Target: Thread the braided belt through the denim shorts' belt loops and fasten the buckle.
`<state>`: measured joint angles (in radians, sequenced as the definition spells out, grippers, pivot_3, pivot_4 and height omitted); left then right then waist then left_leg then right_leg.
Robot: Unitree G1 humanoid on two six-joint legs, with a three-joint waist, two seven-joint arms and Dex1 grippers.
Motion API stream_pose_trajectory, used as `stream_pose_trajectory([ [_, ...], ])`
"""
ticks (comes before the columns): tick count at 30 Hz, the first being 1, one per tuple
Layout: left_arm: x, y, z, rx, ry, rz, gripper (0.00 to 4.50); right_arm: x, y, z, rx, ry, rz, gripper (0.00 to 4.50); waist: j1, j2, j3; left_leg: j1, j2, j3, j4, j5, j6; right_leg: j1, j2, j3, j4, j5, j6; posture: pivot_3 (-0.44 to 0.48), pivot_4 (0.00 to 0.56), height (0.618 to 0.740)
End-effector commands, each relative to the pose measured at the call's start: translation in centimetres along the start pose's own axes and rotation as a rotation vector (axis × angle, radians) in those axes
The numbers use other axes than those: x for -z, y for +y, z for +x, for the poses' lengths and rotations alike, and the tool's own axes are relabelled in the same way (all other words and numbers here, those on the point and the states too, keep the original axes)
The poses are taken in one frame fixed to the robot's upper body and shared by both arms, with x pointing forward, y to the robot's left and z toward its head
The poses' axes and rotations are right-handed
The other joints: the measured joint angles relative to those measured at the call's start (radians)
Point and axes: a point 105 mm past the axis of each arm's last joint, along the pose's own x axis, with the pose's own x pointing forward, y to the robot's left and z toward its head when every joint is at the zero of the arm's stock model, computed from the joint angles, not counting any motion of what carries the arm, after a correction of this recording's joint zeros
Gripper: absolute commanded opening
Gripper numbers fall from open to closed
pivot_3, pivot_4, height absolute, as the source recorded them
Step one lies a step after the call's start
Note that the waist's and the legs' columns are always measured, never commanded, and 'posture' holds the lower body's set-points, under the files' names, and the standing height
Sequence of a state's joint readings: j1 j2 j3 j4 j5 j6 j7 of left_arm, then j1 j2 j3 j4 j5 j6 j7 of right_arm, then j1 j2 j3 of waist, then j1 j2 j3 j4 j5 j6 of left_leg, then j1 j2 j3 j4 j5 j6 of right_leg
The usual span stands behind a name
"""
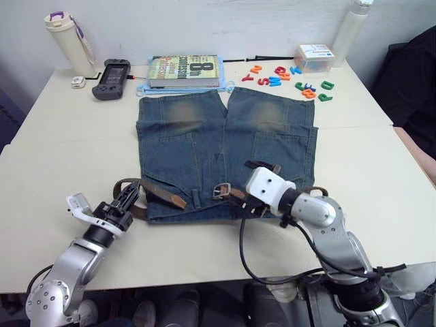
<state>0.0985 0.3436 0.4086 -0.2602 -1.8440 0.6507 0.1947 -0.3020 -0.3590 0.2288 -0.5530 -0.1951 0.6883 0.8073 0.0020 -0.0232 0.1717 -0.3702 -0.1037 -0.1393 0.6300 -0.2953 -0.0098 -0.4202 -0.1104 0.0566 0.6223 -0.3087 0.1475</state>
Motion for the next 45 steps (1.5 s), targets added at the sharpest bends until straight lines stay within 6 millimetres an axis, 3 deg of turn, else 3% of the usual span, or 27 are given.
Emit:
stream_pose_trajectory([
  [1,0.6,-0.8,0.6,0.035,0.003,0.004,0.0,-1.6,0.8,-0.9,-0.087,-0.043,0.097,4.47,0.001,0.0,0.0,0.0,0.0,0.0,0.0,0.0,0.0,0.0,0.0,0.0,0.0,0.0,0.0,0.0,0.15,0.74],
  [7,1.2,-2.2,1.5,0.086,-0.002,0.006,0.0,-1.4,1.3,-1.4,-0.153,-0.013,0.201,4.47,0.007,0.0,0.0,0.0,0.0,0.0,0.0,-0.001,0.0,0.0,0.0,-0.001,-0.001,0.0,0.0,0.0,0.15,0.74],
  [17,2.2,-2.8,2.2,0.097,-0.017,0.002,0.0,-1.5,1.3,-1.0,-0.149,-0.008,0.205,4.47,0.02,0.0,0.0,-0.001,0.0,0.001,0.0,-0.003,0.001,0.0,0.0,0.0,-0.003,0.0,0.0,0.0,0.15,0.74],
  [22,4.0,-1.2,1.3,0.025,0.065,0.079,0.0,-1.9,1.0,-1.0,-0.14,-0.019,0.204,4.47,0.02,0.0,0.0,-0.001,0.0,0.001,0.0,-0.003,0.001,0.0,0.0,0.0,-0.003,0.0,0.0,0.0,0.15,0.74],
  [28,4.2,1.9,-0.4,-0.099,0.052,0.08,0.0,-2.2,0.7,-1.1,-0.129,-0.025,0.203,4.47,0.023,0.0,0.0,-0.001,0.0,0.001,0.0,-0.004,0.002,0.0,0.0,0.0,-0.004,0.0,0.0,0.0,0.15,0.74],
  [37,6.0,0.6,0.4,-0.024,0.11,0.106,0.0,-2.4,0.8,-1.2,-0.134,-0.025,0.223,4.47,0.024,0.0,0.0,-0.001,0.0,0.001,0.0,-0.004,0.003,0.001,0.0,-0.001,-0.006,0.0,0.0,0.0,0.15,0.74],
  [42,5.7,0.5,1.5,-0.014,0.06,0.094,0.0,-2.6,1.4,-1.7,-0.19,-0.022,0.252,4.47,0.026,0.0,0.0,-0.001,0.0,0.0,0.001,-0.005,0.004,0.003,-0.001,-0.002,-0.008,0.0,0.001,0.0,0.15,0.74],
  [45,4.4,0.4,1.8,-0.018,0.011,0.11,0.0,-2.8,1.4,-1.8,-0.205,-0.028,0.266,4.47,0.024,0.0,0.0,-0.001,0.0,0.0,0.0,-0.005,0.004,0.003,0.0,-0.002,-0.009,0.001,0.001,0.0,0.15,0.74],
])
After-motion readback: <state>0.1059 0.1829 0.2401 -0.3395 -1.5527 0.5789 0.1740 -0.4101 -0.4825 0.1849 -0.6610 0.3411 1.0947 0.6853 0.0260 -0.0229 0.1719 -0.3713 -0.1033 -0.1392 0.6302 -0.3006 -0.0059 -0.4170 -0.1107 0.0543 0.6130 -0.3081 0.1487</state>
